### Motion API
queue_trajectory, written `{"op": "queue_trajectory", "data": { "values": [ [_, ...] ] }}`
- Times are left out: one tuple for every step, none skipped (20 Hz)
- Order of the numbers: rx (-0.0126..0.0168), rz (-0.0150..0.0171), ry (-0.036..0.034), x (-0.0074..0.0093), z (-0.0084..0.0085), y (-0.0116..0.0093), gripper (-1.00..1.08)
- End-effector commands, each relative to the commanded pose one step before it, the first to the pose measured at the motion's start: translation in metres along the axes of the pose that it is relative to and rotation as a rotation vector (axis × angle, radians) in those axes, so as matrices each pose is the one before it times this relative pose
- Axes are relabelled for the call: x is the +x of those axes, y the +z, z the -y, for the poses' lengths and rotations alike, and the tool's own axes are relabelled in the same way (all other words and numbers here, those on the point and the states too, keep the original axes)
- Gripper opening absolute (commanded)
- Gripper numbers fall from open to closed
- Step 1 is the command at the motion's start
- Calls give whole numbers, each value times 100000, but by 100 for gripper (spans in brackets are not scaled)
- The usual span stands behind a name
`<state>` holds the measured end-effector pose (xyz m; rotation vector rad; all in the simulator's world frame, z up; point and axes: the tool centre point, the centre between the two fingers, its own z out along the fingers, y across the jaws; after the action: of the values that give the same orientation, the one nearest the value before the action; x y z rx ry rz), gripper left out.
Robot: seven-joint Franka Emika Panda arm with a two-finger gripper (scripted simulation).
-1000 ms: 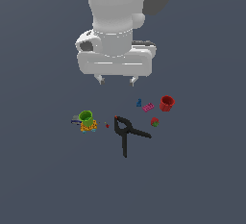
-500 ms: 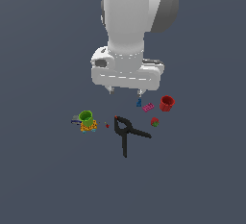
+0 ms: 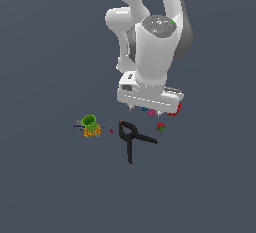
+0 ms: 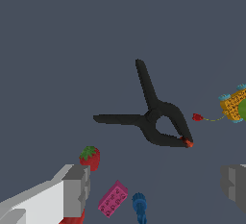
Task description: Pick up a designated object from a clutter of objects.
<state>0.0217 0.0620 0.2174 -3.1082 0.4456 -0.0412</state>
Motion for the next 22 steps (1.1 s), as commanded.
{"op": "queue_trajectory", "data": {
  "values": [
    [-224,233,3438,-620,1371,1993,100],
    [-83,110,1328,-296,521,784,100],
    [-76,112,1327,-320,511,782,100],
    [-69,114,1323,-343,500,780,100],
    [-63,117,1320,-367,489,778,100],
    [-57,121,1318,-389,476,775,100],
    [-51,125,1318,-411,461,773,100],
    [-44,128,1301,-429,443,763,100],
    [-37,126,1241,-427,408,725,100],
    [-31,124,1173,-420,372,683,100],
    [-26,121,1104,-411,339,642,100],
    [-21,118,1038,-398,306,601,100],
    [-17,114,970,-384,277,561,100],
    [-14,109,902,-367,249,520,100],
    [-11,105,839,-345,220,481,100],
    [-9,98,767,-326,197,441,100],
    [-7,92,705,-301,172,402,100],
    [-6,85,635,-277,152,362,100],
    [-5,78,568,-251,132,324,100],
    [-4,70,503,-224,112,285,100],
    [-3,61,432,-197,96,246,100],
    [-2,53,368,-167,78,208,100]
  ]
}}
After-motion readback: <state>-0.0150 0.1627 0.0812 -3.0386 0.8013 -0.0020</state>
